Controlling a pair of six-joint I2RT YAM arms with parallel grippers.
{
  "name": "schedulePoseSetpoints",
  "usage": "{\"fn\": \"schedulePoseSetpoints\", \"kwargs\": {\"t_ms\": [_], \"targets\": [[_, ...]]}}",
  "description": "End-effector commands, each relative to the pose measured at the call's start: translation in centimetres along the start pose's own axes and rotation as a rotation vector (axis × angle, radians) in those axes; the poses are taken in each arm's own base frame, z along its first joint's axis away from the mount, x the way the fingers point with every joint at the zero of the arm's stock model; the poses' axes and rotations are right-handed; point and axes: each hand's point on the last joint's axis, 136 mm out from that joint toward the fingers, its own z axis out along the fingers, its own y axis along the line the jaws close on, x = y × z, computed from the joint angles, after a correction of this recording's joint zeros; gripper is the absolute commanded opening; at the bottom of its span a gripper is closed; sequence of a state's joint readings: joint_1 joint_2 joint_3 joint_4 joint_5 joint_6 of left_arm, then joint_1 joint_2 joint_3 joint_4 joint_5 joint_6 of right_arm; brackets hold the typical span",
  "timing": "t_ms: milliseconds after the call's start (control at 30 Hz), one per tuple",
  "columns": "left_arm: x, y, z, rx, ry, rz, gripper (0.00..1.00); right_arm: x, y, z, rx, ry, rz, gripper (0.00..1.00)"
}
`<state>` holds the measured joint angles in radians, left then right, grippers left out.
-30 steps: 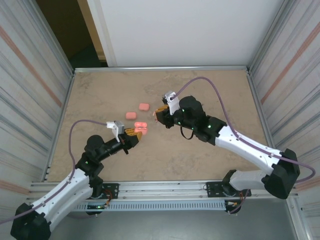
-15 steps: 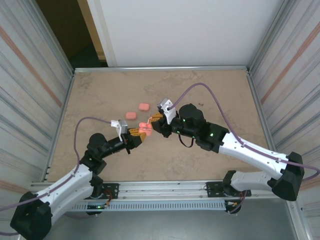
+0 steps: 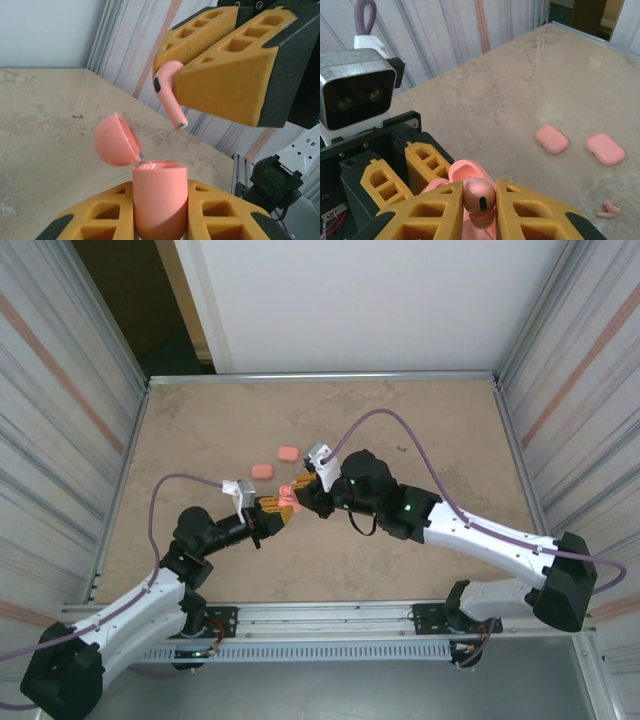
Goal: Insert the wireless bluetooth earbuds into the charging case
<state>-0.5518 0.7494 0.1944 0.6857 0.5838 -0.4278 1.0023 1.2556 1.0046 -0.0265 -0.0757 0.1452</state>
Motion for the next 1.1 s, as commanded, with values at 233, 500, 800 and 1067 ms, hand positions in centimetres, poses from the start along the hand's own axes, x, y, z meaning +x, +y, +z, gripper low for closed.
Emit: {"fn": "schedulePoseSetpoints", "kwargs": {"t_ms": [233, 500, 800, 1067], "targets": [[-1.8, -1.4, -0.1, 0.042, -0.05, 0.043, 0.0, -0.2, 0.9, 1.0, -0.03, 0.007, -0.007, 0.22], [-1.9, -1.4, -0.1, 0.043, -0.052, 0.045, 0.0, 0.0, 1.4, 1.4, -0.057, 0.016, -0.005, 0.22], [-2.0, -1.5, -0.1, 0.043, -0.055, 0.046, 0.0, -0.3, 2.0, 1.3, -0.087, 0.007, 0.003, 0.22], [-1.9, -1.4, -0.1, 0.042, -0.052, 0.044, 0.0, -0.9, 1.5, 0.8, -0.058, -0.022, 0.005, 0.21]]}}
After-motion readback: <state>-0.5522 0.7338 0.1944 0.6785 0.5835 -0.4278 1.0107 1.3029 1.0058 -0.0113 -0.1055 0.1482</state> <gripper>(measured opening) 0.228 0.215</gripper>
